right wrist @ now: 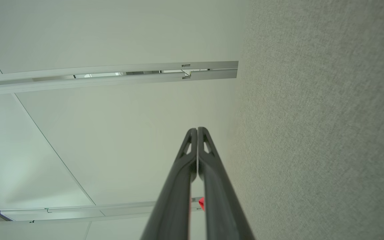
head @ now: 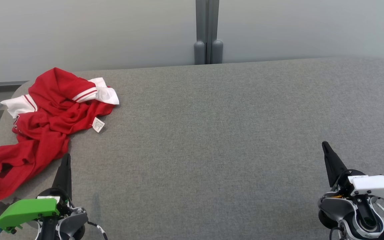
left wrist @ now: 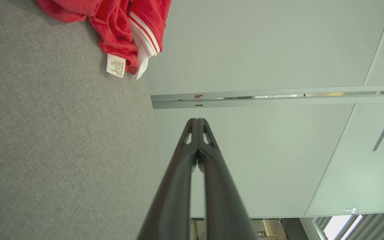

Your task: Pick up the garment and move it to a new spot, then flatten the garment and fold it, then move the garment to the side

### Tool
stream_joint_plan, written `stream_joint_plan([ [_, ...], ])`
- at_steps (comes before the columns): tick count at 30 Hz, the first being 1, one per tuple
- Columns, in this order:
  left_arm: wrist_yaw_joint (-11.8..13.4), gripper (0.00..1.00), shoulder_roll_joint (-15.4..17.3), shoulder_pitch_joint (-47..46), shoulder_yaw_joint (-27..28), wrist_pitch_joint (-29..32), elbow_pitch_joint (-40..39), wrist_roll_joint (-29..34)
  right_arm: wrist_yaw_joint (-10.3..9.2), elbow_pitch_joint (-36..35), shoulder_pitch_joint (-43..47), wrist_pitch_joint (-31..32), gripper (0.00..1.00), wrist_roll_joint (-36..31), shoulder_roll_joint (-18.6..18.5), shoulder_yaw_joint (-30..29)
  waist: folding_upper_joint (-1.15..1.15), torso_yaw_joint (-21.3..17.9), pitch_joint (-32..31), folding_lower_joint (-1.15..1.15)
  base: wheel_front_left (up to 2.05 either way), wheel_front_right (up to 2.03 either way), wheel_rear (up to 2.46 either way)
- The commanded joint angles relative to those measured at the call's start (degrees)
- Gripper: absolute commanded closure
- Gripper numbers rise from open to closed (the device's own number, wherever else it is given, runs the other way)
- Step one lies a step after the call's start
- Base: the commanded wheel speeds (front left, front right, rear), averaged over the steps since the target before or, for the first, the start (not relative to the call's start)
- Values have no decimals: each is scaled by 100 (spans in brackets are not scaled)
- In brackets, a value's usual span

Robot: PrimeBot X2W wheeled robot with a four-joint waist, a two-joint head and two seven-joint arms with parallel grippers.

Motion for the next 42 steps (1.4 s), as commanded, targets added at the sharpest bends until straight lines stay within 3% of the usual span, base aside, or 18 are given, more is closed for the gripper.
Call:
stream_joint_plan([
  [1,-20,100,6,-64,-1,12,-9,-16,0,9,-38,19,100,-18,-6,-2,0,0,0,0,0,0,0],
  [42,-20,100,6,-65,0,12,-9,-16,0,9,-39,18,100,-18,-6,-1,0,0,0,0,0,0,0],
])
